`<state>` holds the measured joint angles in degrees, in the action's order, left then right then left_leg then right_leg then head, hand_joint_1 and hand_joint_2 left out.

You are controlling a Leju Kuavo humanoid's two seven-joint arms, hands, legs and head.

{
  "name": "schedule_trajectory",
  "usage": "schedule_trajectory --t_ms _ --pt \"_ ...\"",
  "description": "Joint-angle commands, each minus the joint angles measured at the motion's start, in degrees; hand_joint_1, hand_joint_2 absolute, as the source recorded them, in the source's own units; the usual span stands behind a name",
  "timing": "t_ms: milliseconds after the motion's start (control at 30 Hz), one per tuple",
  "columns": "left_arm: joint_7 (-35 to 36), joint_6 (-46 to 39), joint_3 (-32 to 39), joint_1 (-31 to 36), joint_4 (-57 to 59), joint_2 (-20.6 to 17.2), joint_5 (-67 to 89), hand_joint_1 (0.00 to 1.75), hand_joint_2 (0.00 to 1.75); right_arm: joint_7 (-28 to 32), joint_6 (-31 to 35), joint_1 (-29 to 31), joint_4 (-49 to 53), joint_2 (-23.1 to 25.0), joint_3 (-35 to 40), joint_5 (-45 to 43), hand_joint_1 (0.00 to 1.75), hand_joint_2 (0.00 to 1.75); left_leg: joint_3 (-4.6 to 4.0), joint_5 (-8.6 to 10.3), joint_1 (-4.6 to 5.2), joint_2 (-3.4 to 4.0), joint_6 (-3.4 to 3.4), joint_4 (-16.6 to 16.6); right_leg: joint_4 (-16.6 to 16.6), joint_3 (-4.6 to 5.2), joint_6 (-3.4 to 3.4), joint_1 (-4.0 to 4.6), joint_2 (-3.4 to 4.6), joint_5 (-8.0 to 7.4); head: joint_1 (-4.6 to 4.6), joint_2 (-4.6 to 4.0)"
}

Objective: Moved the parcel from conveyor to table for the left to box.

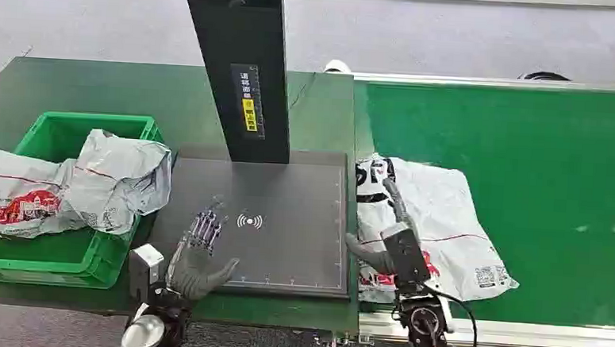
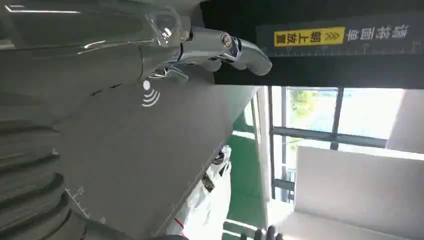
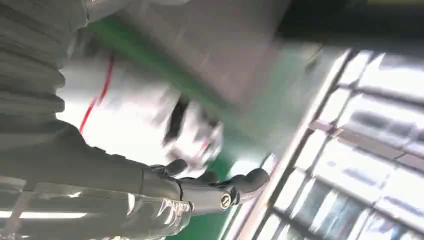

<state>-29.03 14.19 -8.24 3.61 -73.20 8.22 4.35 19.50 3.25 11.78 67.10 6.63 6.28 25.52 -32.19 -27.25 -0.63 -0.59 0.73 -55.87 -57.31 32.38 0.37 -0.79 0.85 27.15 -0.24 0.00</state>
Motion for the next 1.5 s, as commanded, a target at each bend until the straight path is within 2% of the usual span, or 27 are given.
schedule_trajectory --t_ms 33,300,367,467,600,867,1100,1133,1167,1200,1233,1500 --pt "0.54 0.16 1.36 -2.21 -0.69 -0.29 0.59 0.0 1.75 -8.35 4.67 7.67 -8.28 -6.35 -10.07 12.15 0.0 1.75 0.05 0.01 0.03 0.01 -0.05 0.02 0.04 -0.07 0.01 -0.02 -0.06 -0.02 0.0 0.0" --pt "1.19 0.32 0.96 -3.44 -2.09 -0.04 0.65 0.0 1.75 -13.3 4.42 13.79 -20.65 -10.44 -13.7 17.19 0.0 1.75 0.07 -0.01 0.02 0.06 -0.04 0.0 0.06 -0.08 -0.01 -0.02 -0.01 -0.04 -0.02 0.0" --pt "1.5 0.26 0.82 -3.53 -2.13 -0.21 0.68 0.0 1.75 -16.61 3.07 15.19 -24.04 -11.48 -13.84 19.44 0.0 1.75 0.07 0.0 0.02 0.03 -0.04 0.0 0.06 -0.09 0.0 -0.02 -0.04 -0.04 -0.02 0.0" --pt "2.25 0.06 0.88 -3.26 -1.92 -0.35 0.6 0.0 1.75 -21.26 -1.63 17.12 -29.53 -13.09 -12.47 22.44 0.0 1.75 0.08 0.0 0.02 0.06 -0.03 0.01 0.06 -0.09 0.0 -0.02 0.0 -0.04 -0.02 0.0" --pt "3.12 -0.11 0.85 -2.51 -1.49 -0.59 0.43 0.0 1.75 -23.64 -6.84 18.11 -34.39 -14.23 -9.76 25.61 0.0 1.75 0.07 0.0 0.0 0.05 -0.03 0.01 0.07 -0.09 -0.01 0.0 -0.03 -0.05 0.0 0.0" --pt "3.36 -0.63 0.57 -2.39 -1.28 -0.67 0.22 0.0 1.75 -23.67 -8.75 18.95 -38.03 -13.86 -8.32 27.05 0.0 1.75 0.09 0.0 -0.01 0.05 -0.02 0.01 0.08 -0.12 -0.03 0.02 -0.06 -0.05 0.0 0.0" --pt "3.45 -0.9 0.6 -2.95 -1.74 -0.68 0.2 0.0 1.75 -23.7 -8.49 17.74 -36.53 -13.38 -7.89 27.66 0.0 1.75 0.13 0.0 -0.01 0.02 -0.03 0.03 0.09 -0.16 -0.02 0.01 -0.07 -0.03 -0.02 0.0" --pt "3.49 -0.97 0.65 -2.93 -1.83 -0.69 0.2 0.0 1.75 -23.66 -8.52 17.58 -36.23 -13.26 -7.78 27.75 1.4 1.75 0.12 -0.01 -0.01 0.01 -0.03 0.01 0.07 -0.17 -0.03 0.01 -0.08 -0.02 0.0 0.0" --pt "3.52 -1.05 0.68 -2.93 -1.88 -0.72 0.19 0.0 1.75 -23.62 -8.8 17.37 -35.84 -13.28 -7.36 28.18 1.52 1.75 0.12 0.0 -0.01 0.02 -0.02 0.02 0.07 -0.16 -0.03 0.01 -0.07 -0.03 -0.02 0.0" --pt "3.52 -1.05 0.68 -2.93 -1.88 -0.72 0.19 0.0 1.75 -23.62 -8.8 17.37 -35.84 -13.28 -7.36 28.18 1.52 1.75 0.11 0.0 -0.01 0.01 -0.02 0.01 0.06 -0.15 -0.02 0.01 -0.05 -0.03 0.0 0.0" --pt "3.53 -1.07 0.72 -2.91 -1.86 -0.75 0.2 0.0 1.75 -23.63 -8.84 17.29 -35.76 -13.2 -7.25 28.27 1.73 1.75 0.13 0.0 -0.01 0.04 -0.02 0.03 0.08 -0.17 -0.04 0.01 -0.07 -0.04 -0.04 0.0" --pt "3.56 -1.31 1.01 -3.68 -2.45 -0.73 0.2 0.0 1.75 -23.56 -8.75 16.95 -35.06 -12.7 -6.95 28.73 1.71 1.75 0.19 0.0 -0.01 0.02 -0.01 0.02 0.08 -0.23 -0.03 0.01 -0.06 -0.03 -0.02 0.0"
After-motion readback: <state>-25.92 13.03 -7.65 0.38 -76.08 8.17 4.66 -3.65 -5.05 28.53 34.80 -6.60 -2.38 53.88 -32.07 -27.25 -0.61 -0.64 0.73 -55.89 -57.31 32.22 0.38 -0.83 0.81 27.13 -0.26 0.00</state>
